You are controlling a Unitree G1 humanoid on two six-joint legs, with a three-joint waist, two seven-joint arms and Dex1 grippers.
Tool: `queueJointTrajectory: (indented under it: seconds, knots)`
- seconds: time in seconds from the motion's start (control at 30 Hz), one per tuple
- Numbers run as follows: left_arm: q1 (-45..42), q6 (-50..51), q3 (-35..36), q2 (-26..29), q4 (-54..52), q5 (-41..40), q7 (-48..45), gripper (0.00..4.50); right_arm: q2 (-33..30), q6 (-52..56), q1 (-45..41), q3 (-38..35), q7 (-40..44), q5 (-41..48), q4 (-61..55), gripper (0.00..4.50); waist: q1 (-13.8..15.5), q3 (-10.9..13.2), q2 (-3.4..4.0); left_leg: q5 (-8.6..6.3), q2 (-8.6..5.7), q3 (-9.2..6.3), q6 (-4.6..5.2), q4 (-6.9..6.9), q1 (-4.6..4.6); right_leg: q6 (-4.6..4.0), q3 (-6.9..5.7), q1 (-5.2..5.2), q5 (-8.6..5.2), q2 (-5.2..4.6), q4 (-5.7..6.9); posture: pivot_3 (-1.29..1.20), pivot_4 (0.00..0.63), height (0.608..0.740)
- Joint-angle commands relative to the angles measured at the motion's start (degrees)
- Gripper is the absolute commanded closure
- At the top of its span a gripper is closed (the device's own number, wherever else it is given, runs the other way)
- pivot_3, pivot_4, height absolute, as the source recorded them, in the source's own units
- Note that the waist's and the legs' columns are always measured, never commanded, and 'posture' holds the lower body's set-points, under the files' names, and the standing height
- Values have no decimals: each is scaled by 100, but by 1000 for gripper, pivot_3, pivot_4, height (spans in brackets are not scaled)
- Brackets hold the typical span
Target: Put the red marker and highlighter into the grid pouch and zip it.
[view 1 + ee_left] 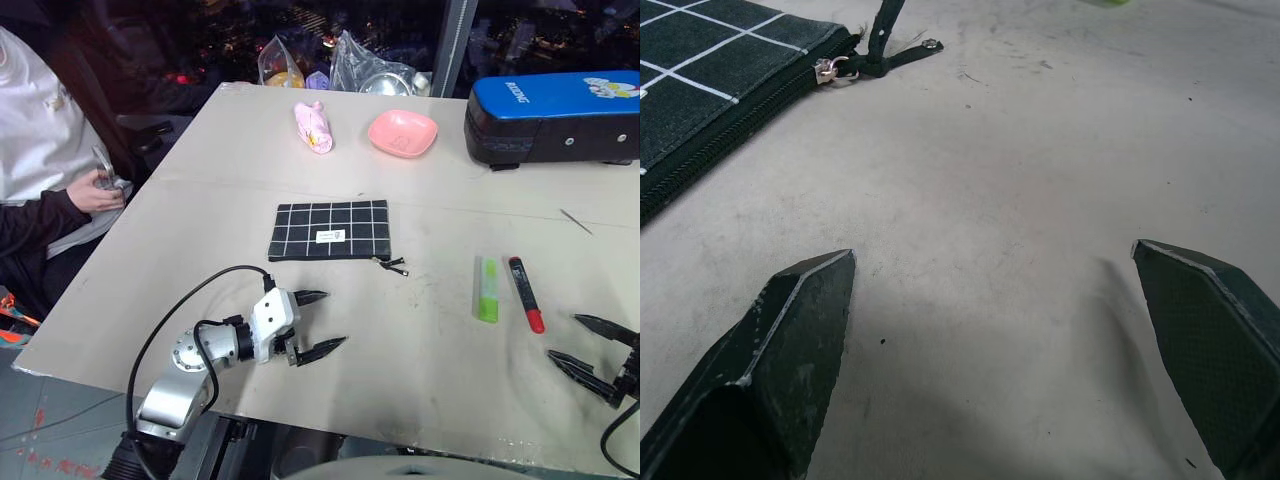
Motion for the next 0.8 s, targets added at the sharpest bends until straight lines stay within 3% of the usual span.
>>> queueJointTrajectory:
  seconds: [0.03, 0.5, 0.8]
  knots:
    - [-209, -55, 57, 20, 68, -80, -96, 0, -41, -99, 78, -165, -7, 1, -106, 51, 2, 0, 0, 0, 0, 0, 0, 0, 0, 0, 0, 0, 0, 0, 0, 0, 150, 740]
    - [-429, -22, 325, 247, 348, -330, -385, 0, 156, -134, 212, -175, -57, 211, -373, 51, -3, -1, 2, -1, 0, -3, 2, 0, 1, 0, -4, 4, 1, 0, -6, 0, 150, 740]
    - [-1108, -598, 1308, 811, 1785, -460, -689, 0, 300, 869, 89, 30, -295, 1186, -2154, 51, -6, -2, 2, -1, 1, -8, 2, 0, 1, 11, -5, 3, -6, 2, -5, 0, 150, 740]
